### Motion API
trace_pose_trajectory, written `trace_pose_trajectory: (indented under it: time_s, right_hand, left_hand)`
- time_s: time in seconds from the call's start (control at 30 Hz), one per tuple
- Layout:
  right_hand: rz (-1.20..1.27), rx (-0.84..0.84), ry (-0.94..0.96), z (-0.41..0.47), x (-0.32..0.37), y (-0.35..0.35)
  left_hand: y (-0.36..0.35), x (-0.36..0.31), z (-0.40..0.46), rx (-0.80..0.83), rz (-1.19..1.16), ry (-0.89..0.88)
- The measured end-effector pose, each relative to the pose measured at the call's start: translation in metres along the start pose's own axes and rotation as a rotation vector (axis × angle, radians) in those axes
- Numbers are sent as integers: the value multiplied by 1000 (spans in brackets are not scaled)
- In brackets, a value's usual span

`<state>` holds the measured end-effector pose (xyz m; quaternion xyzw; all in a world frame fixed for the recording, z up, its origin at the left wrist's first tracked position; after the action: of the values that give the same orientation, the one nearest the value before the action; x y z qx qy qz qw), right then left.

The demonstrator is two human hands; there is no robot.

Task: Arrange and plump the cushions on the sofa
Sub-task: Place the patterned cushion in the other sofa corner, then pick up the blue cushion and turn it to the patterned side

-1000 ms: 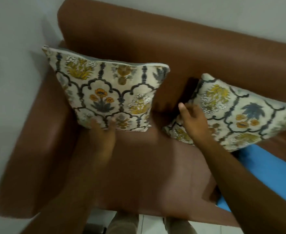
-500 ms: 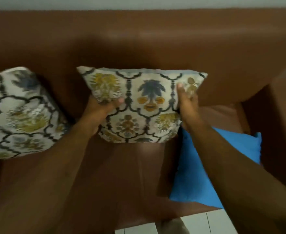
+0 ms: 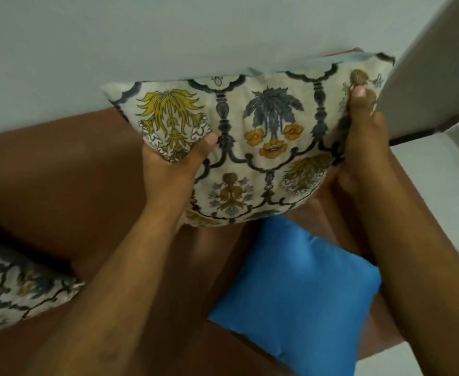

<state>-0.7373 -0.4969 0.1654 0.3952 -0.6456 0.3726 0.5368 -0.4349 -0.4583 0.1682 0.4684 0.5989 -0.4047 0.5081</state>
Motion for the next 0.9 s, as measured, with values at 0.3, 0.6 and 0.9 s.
trace_pose_trajectory:
  time_s: [0.3,0.6,0.9]
  right_hand:
    - [-159,-185,-91,74,-83,119]
    - [-268,-116,-51,70,-158,147]
    - [-643,-385,-604,-165,-256,216]
  left_hand:
    - [-137,125,12,141,30,197]
    - [-137,168,20,191,247,227]
    - [-63,255,-103,420,507,562]
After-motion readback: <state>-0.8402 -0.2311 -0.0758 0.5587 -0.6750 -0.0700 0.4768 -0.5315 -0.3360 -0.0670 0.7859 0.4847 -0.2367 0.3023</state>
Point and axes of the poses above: each hand's wrist, its own z-axis towards the middle knuckle, its own y-axis out of the back of the hand, x = y × z, the point moved 5 cm from there along z, towards the middle knuckle, and after that the axes turned 7 degrees about x, right-handed, at the moved point
